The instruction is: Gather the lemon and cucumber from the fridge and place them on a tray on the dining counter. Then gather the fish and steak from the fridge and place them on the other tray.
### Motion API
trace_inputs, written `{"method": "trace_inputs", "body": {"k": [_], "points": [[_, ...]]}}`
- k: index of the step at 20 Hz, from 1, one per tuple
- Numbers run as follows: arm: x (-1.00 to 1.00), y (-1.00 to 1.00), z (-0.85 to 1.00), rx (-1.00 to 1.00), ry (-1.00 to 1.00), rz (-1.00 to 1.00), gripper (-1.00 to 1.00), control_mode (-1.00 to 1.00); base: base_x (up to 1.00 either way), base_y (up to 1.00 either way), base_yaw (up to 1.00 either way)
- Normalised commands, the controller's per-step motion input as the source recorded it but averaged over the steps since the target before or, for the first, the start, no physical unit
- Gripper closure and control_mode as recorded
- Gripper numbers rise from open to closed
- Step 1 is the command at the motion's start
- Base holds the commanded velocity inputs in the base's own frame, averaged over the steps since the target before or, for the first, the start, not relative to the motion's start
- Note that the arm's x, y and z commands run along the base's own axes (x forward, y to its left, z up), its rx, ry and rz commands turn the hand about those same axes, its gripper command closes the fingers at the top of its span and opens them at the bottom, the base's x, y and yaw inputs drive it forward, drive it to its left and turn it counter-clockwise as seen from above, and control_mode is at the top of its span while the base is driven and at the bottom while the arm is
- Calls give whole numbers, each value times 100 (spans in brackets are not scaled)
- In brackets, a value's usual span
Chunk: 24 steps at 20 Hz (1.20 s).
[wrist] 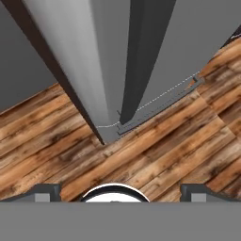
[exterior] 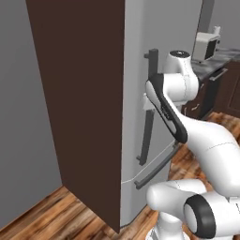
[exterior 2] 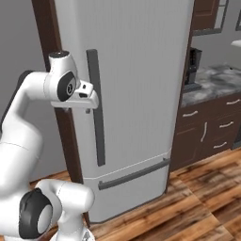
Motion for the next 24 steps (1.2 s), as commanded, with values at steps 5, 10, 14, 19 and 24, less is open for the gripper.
{"method": "trace_inputs", "body": {"k": [5,10,14,19,24], "points": [[0,1,-6,0,-9,0,-100,-100,-3,12,-3],[-11,-33,-34,0,-46,9,-100,-100,0,0,0],[-7,-46,-25,1,-50,16,-100,-100,0,0,0],[17,-40,-6,5,-31,29,-100,-100,0,0,0],[-7,-1,-6,1,-25,29,-100,-100,0,0,0]]}}
